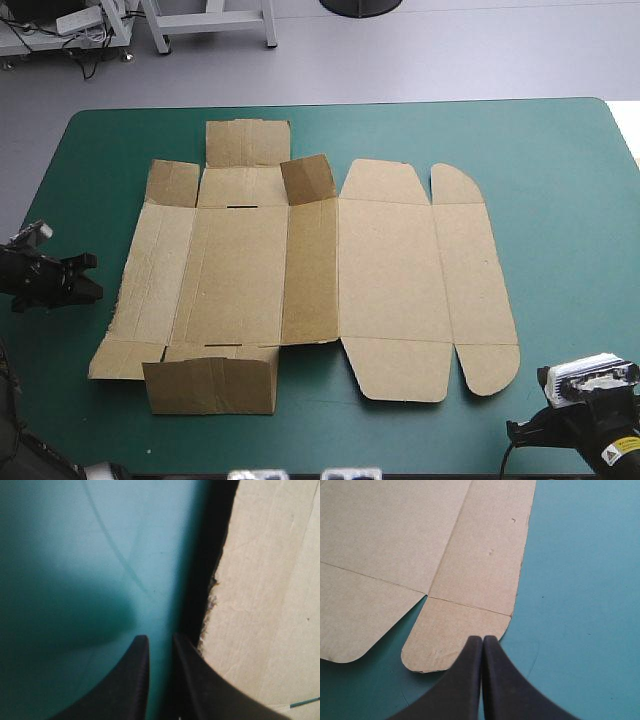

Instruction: Fold the box

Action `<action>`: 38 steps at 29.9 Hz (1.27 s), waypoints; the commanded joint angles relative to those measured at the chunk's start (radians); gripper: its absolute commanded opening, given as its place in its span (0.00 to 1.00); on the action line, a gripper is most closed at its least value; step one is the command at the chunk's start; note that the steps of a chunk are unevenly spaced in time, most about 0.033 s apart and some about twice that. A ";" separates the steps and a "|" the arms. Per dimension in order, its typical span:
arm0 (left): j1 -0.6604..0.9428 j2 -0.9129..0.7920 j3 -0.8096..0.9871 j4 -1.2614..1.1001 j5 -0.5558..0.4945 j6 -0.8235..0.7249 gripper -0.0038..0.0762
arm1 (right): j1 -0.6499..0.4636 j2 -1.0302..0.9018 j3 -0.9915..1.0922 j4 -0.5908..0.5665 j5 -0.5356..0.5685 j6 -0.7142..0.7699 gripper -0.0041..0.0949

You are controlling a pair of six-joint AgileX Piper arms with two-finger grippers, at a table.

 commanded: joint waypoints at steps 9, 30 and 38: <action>-0.140 -0.035 -0.021 0.007 0.098 -0.027 0.56 | 0.004 0.012 -0.023 0.002 -0.061 -0.005 0.03; -0.238 0.011 0.032 -0.006 0.098 -0.107 0.56 | 0.004 0.012 -0.023 0.002 -0.061 -0.005 0.03; -0.253 0.041 0.064 -0.094 0.098 -0.110 0.51 | 0.004 0.012 -0.023 0.002 -0.059 -0.005 0.03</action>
